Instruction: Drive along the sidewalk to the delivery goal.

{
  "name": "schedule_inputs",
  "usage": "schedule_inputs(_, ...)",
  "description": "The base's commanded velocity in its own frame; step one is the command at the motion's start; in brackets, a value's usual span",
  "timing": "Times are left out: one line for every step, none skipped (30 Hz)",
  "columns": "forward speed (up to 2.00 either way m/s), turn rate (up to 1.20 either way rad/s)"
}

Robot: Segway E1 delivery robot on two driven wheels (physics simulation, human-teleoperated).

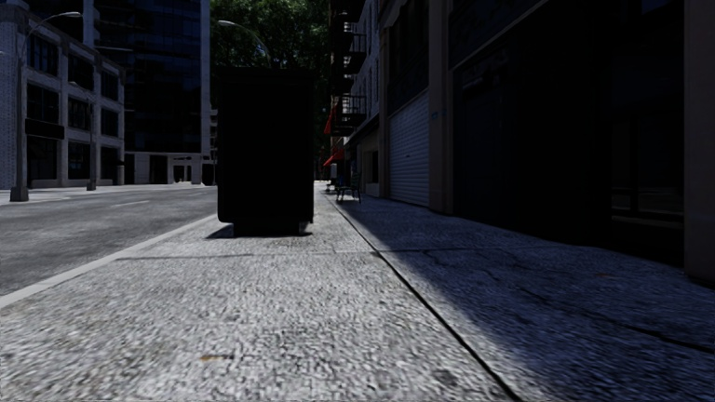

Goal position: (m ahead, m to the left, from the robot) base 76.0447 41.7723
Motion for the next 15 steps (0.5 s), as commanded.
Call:
schedule_inputs(2.00,0.00)
schedule_inputs(2.00,0.00)
schedule_inputs(2.00,0.00)
schedule_inputs(2.00,0.00)
schedule_inputs(2.00,0.00)
schedule_inputs(2.00,0.00)
schedule_inputs(2.00,0.00)
schedule_inputs(2.00,0.00)
schedule_inputs(2.00,0.00)
schedule_inputs(2.00,0.00)
schedule_inputs(2.00,0.00)
schedule_inputs(2.00,0.00)
schedule_inputs(2.00,0.00)
schedule_inputs(2.00,0.00)
schedule_inputs(2.00,0.00)
